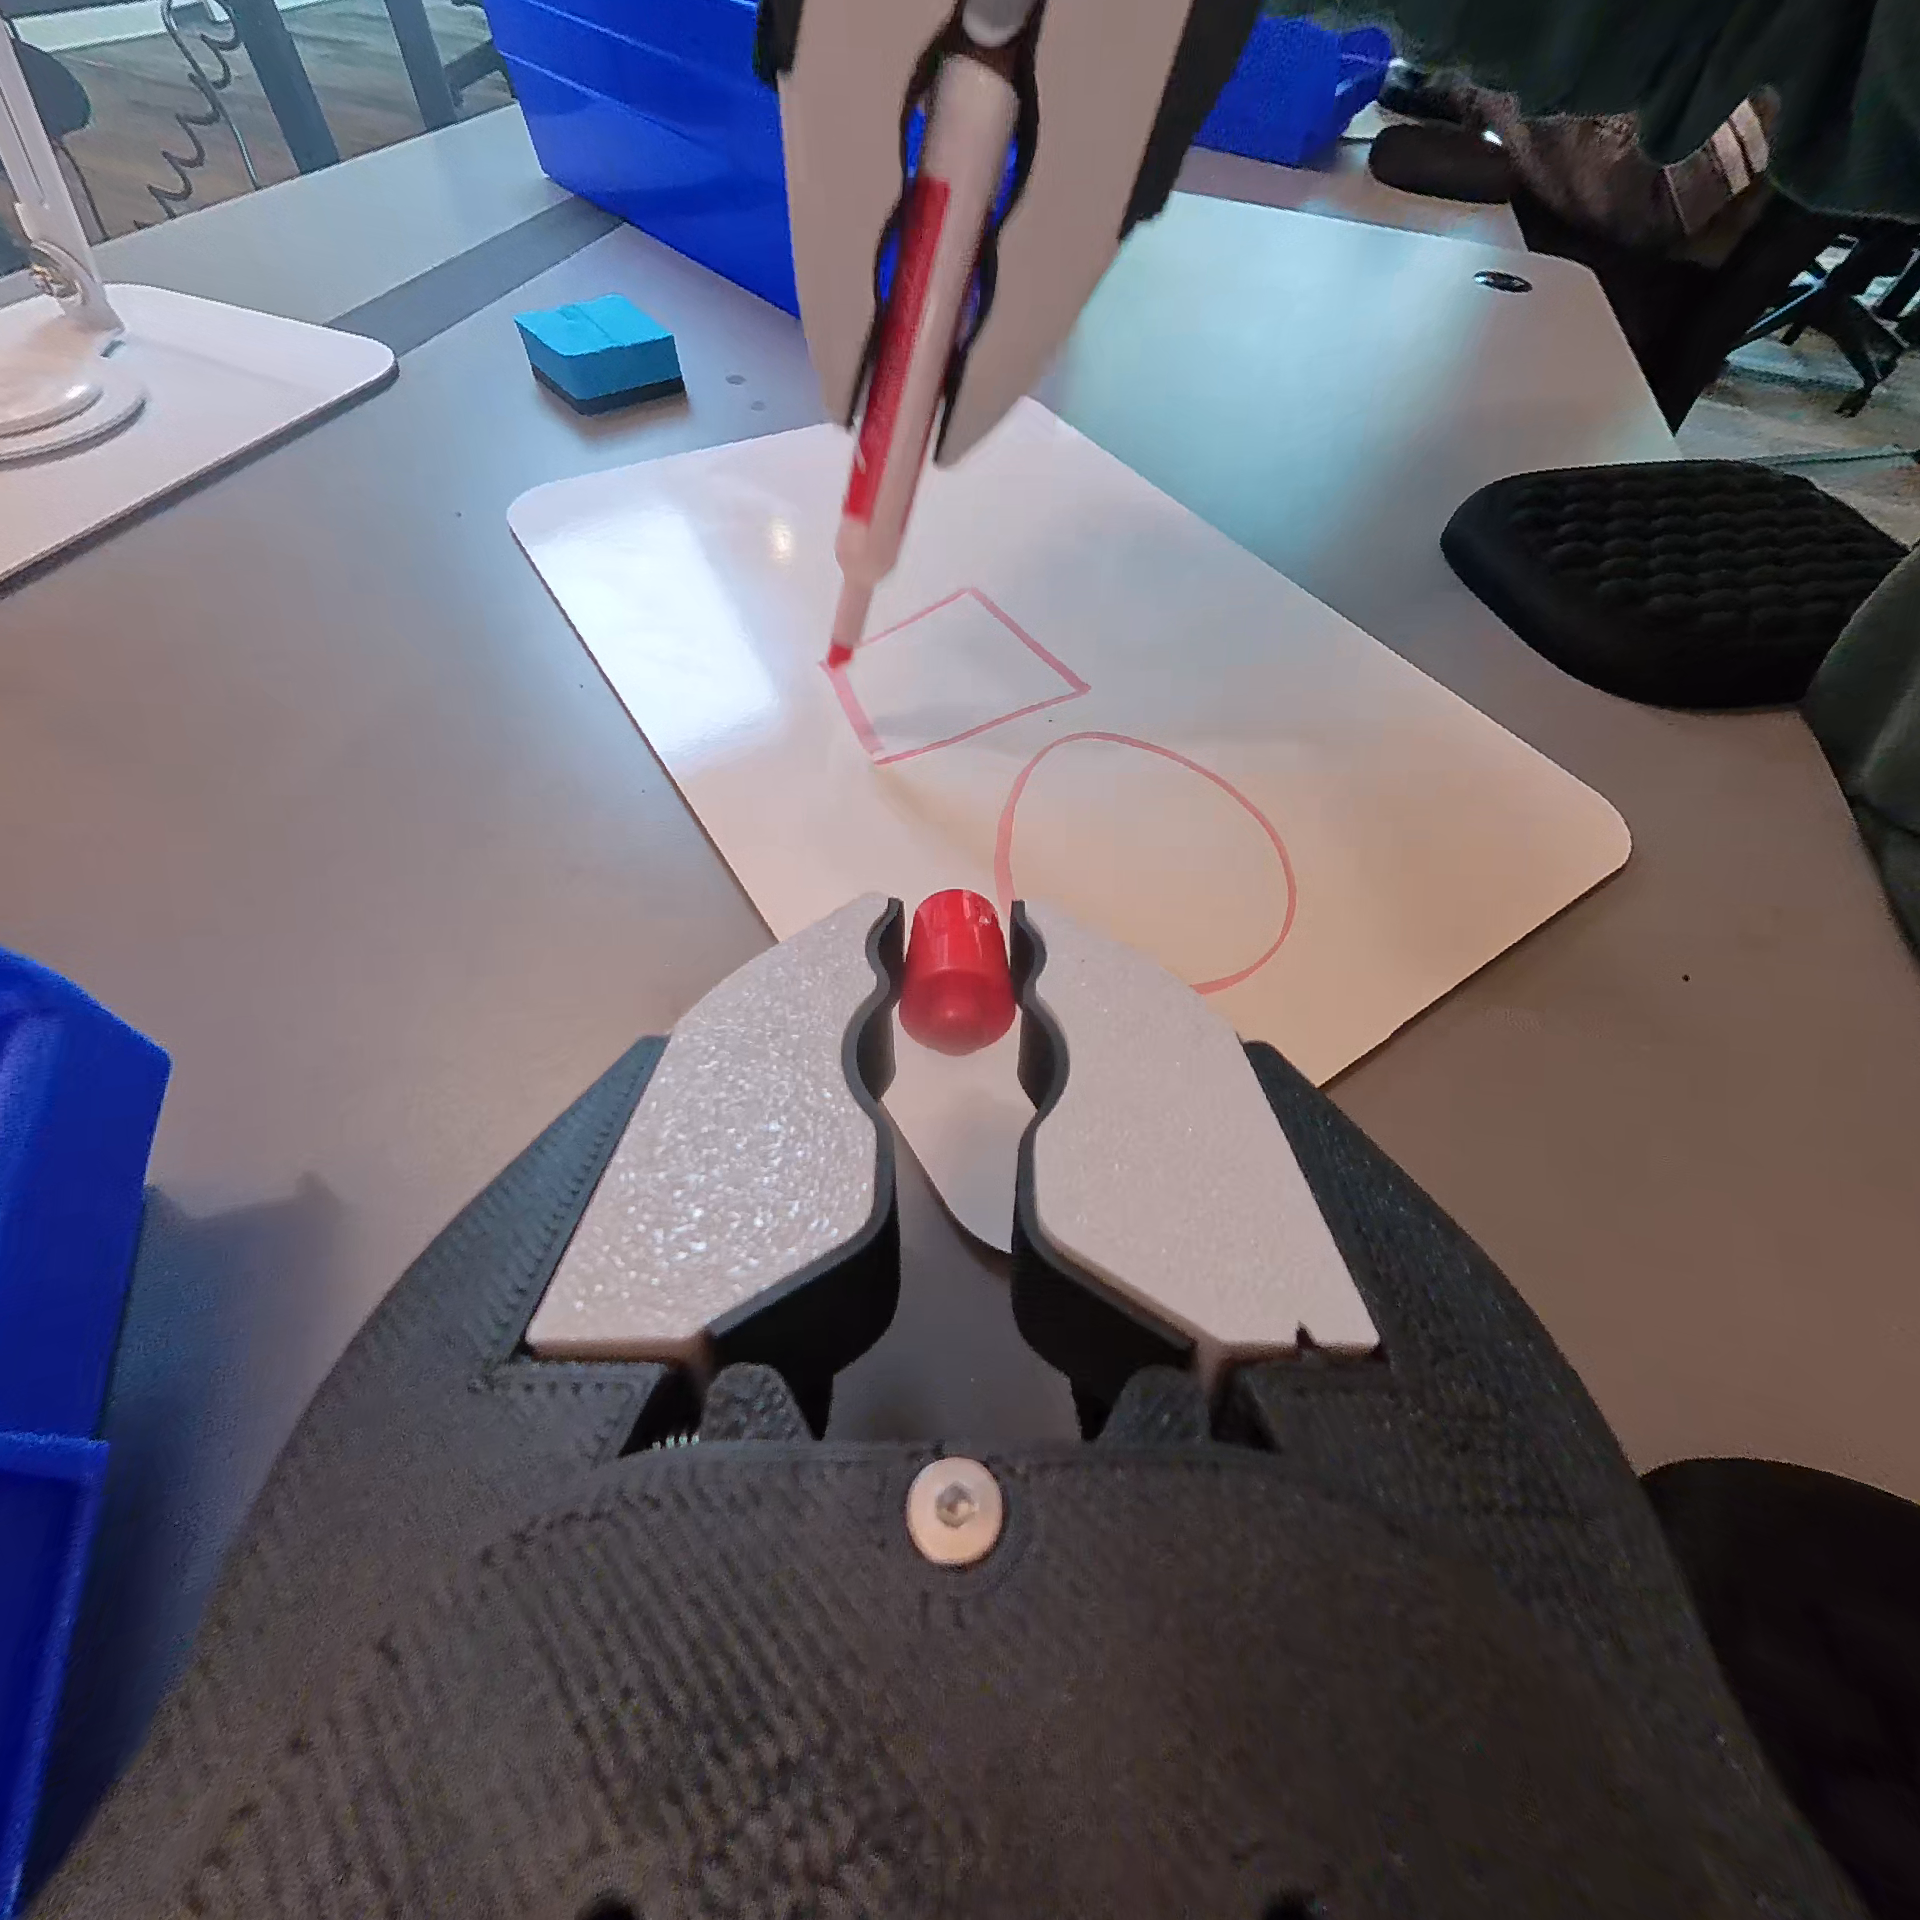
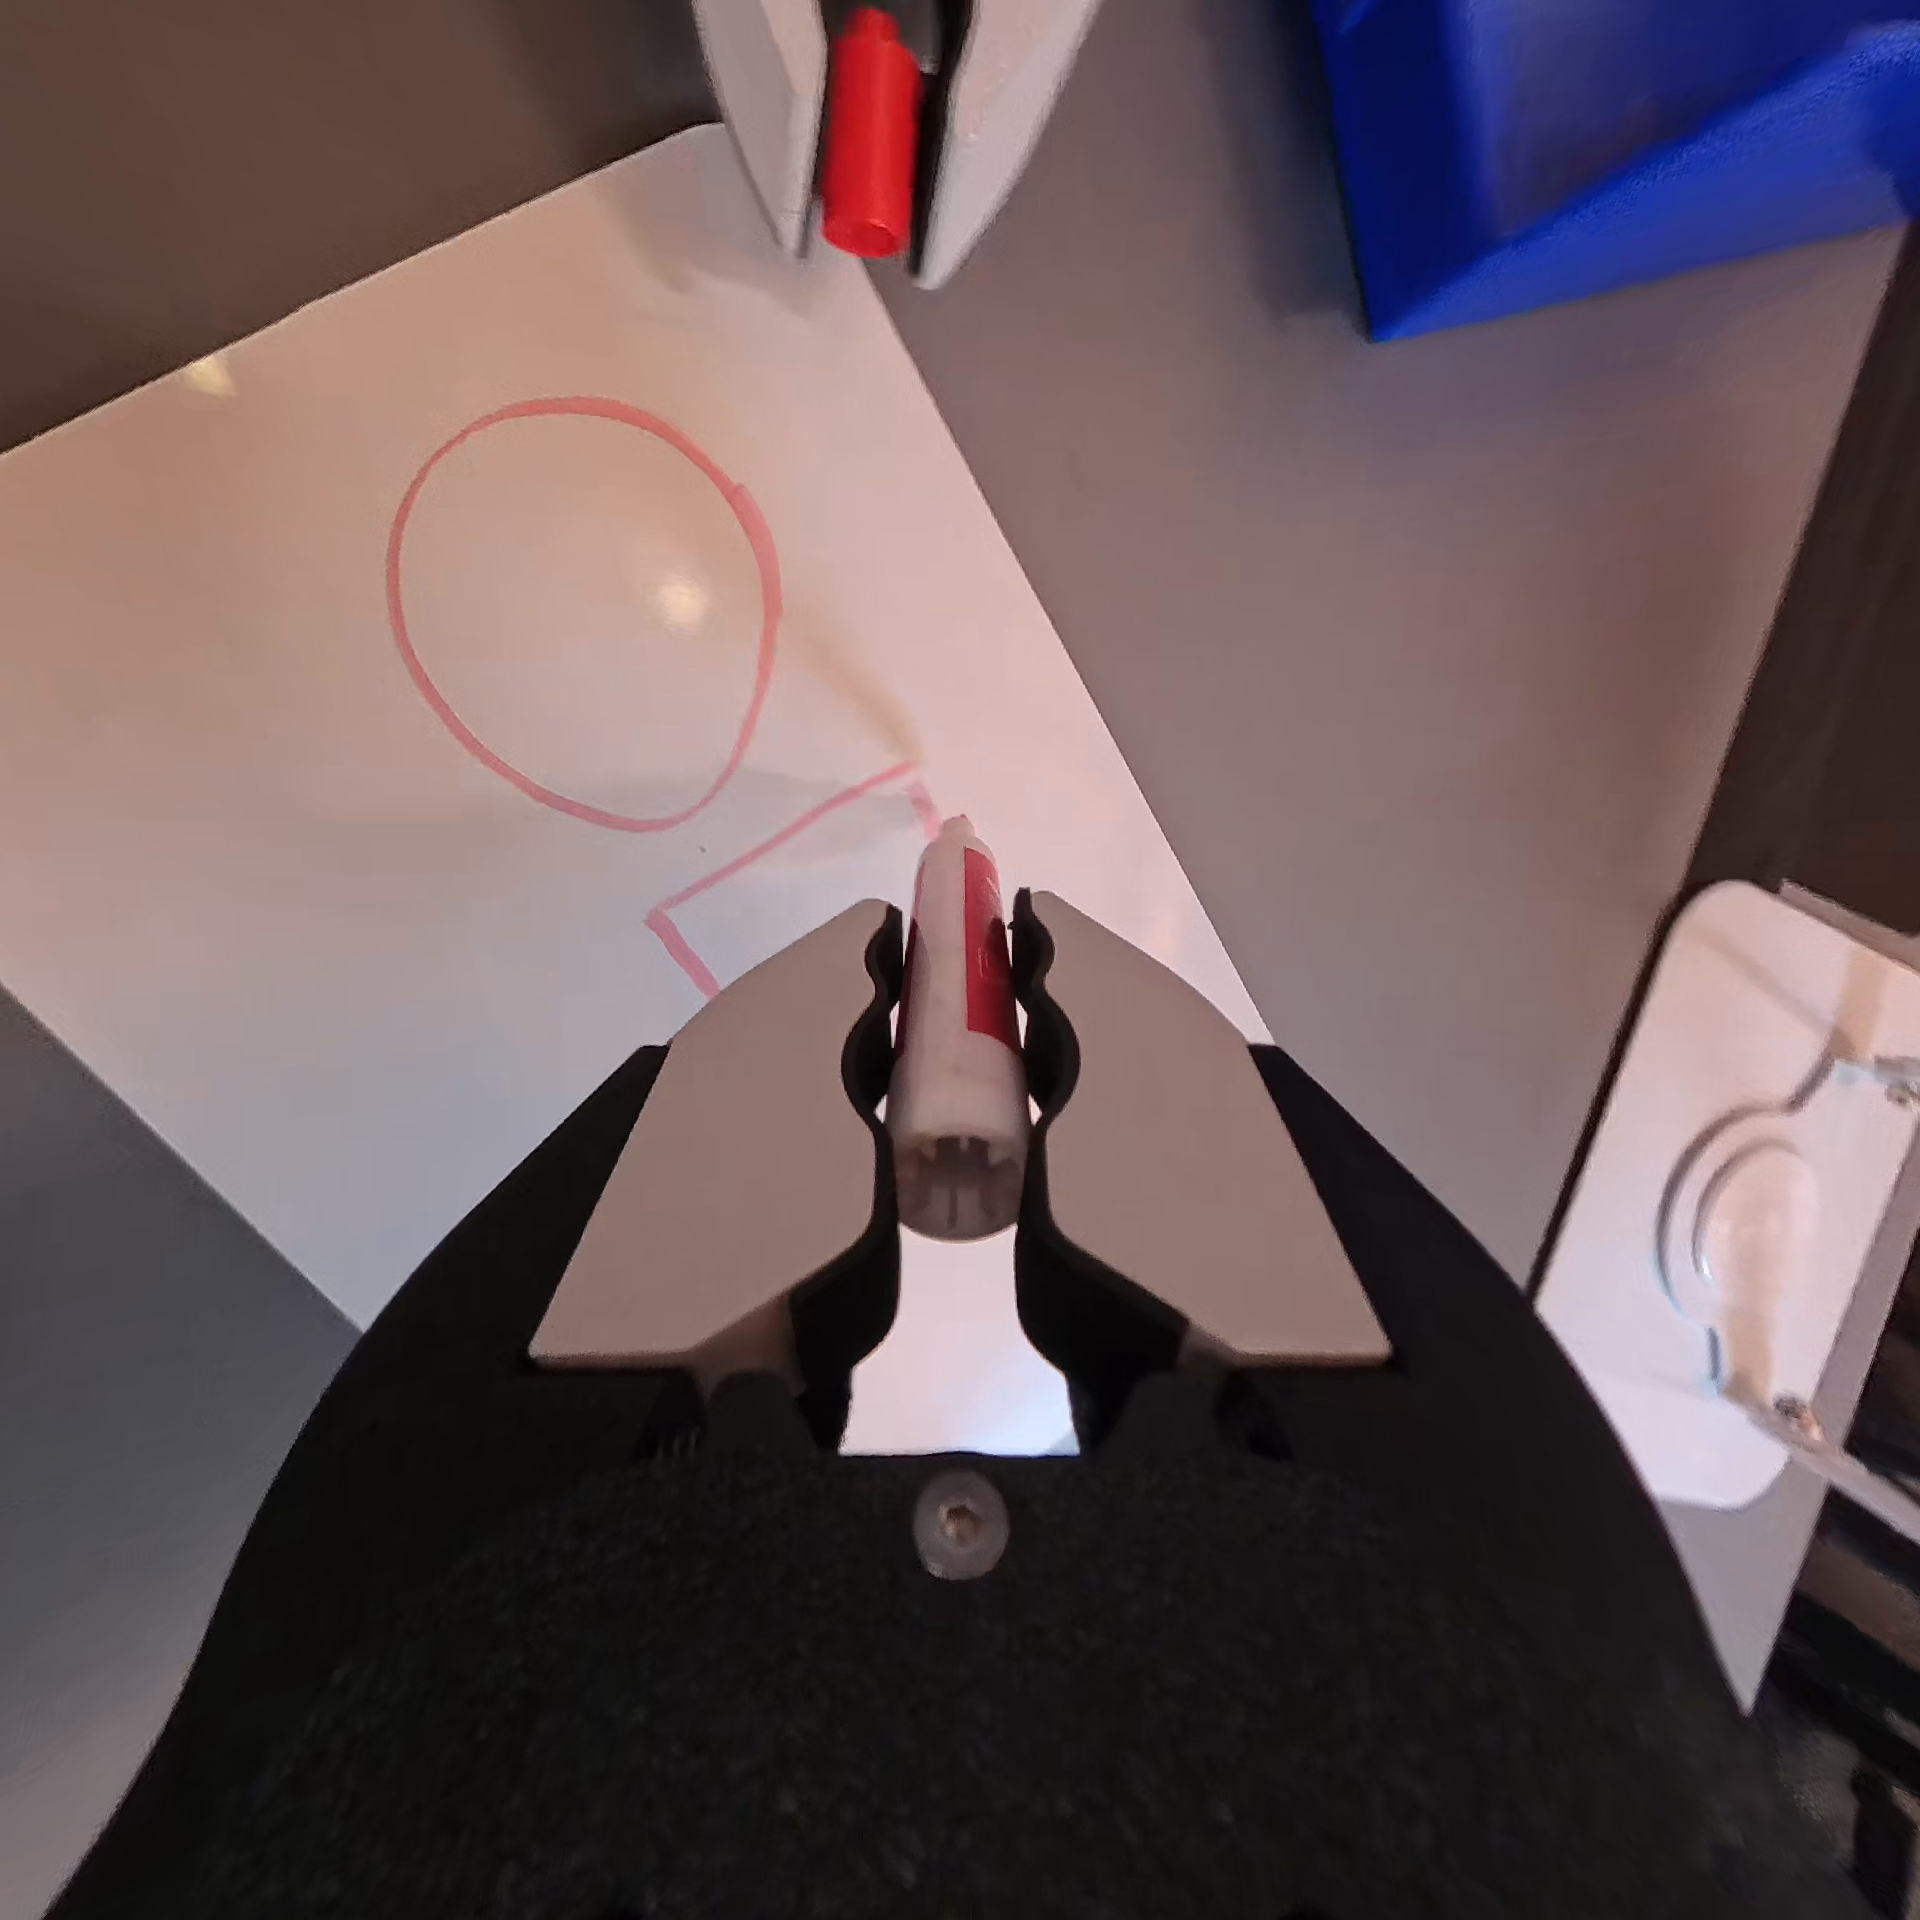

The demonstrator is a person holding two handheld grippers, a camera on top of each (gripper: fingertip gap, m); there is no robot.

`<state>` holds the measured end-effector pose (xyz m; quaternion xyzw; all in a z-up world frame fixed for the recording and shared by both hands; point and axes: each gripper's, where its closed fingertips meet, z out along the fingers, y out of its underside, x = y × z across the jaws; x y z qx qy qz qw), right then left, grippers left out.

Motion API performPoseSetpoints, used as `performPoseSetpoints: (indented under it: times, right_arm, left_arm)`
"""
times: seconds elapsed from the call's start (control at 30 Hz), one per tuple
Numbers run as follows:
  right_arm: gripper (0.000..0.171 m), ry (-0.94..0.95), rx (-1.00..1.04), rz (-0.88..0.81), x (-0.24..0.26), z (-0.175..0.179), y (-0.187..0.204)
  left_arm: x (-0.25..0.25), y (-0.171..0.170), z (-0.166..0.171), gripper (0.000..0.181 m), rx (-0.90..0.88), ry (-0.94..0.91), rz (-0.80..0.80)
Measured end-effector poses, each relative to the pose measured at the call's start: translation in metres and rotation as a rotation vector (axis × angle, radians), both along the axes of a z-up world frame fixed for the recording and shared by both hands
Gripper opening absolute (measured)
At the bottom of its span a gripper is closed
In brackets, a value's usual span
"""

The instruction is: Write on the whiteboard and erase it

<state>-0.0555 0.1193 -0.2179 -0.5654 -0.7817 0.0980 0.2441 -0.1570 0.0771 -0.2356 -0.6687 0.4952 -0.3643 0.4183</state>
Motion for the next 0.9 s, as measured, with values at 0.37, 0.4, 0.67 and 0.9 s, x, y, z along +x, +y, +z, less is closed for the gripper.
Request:
performPoseSetpoints:
  times: [0.37, 0.4, 0.67, 0.9]
  right_arm:
    - [0.020, -0.011, 0.001, -0.144, 0.057, -0.003, 0.033]
    - [0.021, -0.011, -0.001, -0.143, 0.057, -0.004, 0.033]
    - [0.021, -0.034, -0.001, -0.137, 0.054, -0.009, 0.040]
    - [0.021, -0.040, 0.003, -0.132, 0.050, -0.009, 0.043]
  left_arm:
    - [-0.001, 0.002, 0.002, 0.019, -0.009, -0.015, 0.012]
    - [-0.002, 0.002, 0.002, 0.019, -0.010, -0.016, 0.013]
    - [-0.001, 0.001, 0.001, 0.019, -0.009, -0.014, 0.009]
    - [-0.001, 0.000, 0.001, 0.019, -0.008, -0.012, 0.007]
